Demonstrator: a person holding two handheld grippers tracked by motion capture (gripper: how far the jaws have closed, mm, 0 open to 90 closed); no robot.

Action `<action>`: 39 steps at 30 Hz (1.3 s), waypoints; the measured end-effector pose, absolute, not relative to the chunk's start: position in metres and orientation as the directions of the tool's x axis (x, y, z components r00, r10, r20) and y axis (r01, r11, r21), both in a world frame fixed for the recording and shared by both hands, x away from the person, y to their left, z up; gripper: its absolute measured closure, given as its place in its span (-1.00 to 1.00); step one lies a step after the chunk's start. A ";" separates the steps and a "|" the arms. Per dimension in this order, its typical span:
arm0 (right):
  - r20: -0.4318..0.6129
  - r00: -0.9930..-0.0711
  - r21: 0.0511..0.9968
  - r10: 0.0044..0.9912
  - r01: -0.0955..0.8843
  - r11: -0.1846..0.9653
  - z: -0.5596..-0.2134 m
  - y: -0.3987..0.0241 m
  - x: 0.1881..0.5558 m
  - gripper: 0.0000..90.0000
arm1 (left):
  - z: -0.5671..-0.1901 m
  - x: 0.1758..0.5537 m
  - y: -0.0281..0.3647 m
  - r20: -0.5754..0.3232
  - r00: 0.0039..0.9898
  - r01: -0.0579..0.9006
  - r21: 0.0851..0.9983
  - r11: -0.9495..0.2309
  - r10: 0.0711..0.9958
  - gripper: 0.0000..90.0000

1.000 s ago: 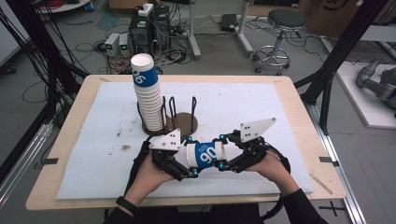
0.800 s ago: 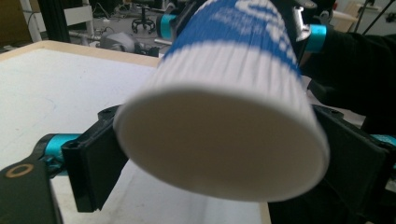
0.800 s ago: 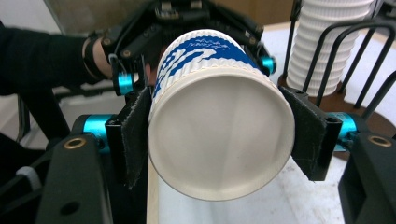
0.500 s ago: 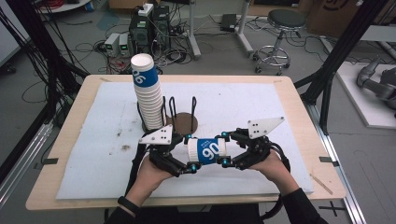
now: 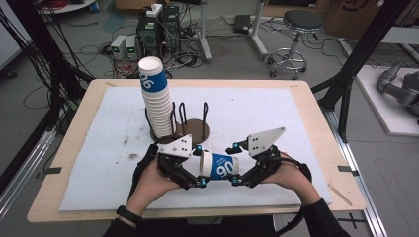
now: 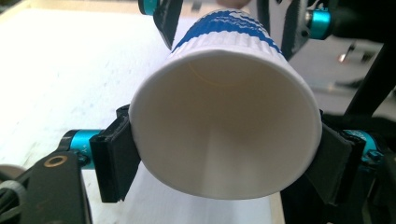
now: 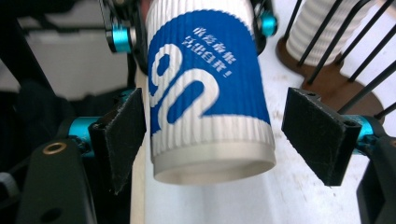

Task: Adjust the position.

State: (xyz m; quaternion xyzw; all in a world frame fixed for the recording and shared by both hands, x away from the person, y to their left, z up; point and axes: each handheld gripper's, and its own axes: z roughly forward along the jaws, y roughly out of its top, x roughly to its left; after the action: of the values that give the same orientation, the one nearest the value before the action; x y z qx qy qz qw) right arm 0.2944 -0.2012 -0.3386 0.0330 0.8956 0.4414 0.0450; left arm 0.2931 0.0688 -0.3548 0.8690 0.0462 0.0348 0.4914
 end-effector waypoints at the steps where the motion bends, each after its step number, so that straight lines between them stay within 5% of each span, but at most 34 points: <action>1: -0.060 -0.994 0.778 0.091 0.010 0.628 -0.340 -0.198 0.294 -0.50 | -0.354 0.293 0.068 0.019 0.994 0.043 0.852 -0.522 0.112 -0.51; 9: -0.074 -0.996 0.735 0.053 -0.019 0.677 -0.350 -0.187 0.294 -0.34 | -0.351 0.291 0.066 0.028 0.993 0.034 0.854 -0.519 0.111 -0.55; 17: 0.026 -0.997 0.861 0.069 0.058 0.505 -0.352 -0.205 0.303 -0.34 | -0.357 0.294 0.073 -0.076 0.983 0.121 0.954 -0.275 0.167 -0.82; 23: 0.066 -0.995 0.897 0.077 0.093 0.432 -0.355 -0.207 0.305 -0.34 | -0.360 0.298 0.072 -0.133 0.978 0.158 0.976 -0.151 0.161 -0.82; 29: 0.064 -0.995 0.898 0.074 0.090 0.432 -0.358 -0.204 0.304 -0.34 | -0.361 0.299 0.071 -0.140 0.982 0.160 0.975 -0.157 0.129 -0.57; 39: 0.019 -0.995 0.852 0.100 0.068 0.519 -0.354 -0.200 0.302 -0.51 | -0.352 0.299 0.070 -0.087 0.987 0.122 0.951 -0.283 0.135 -0.53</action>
State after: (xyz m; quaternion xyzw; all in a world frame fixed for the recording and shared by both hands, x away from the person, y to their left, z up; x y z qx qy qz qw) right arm 0.3018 -0.2001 -0.3537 0.0484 0.8714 0.4879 0.0165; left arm 0.2988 0.0700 -0.3518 0.8011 0.0801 0.0052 0.5932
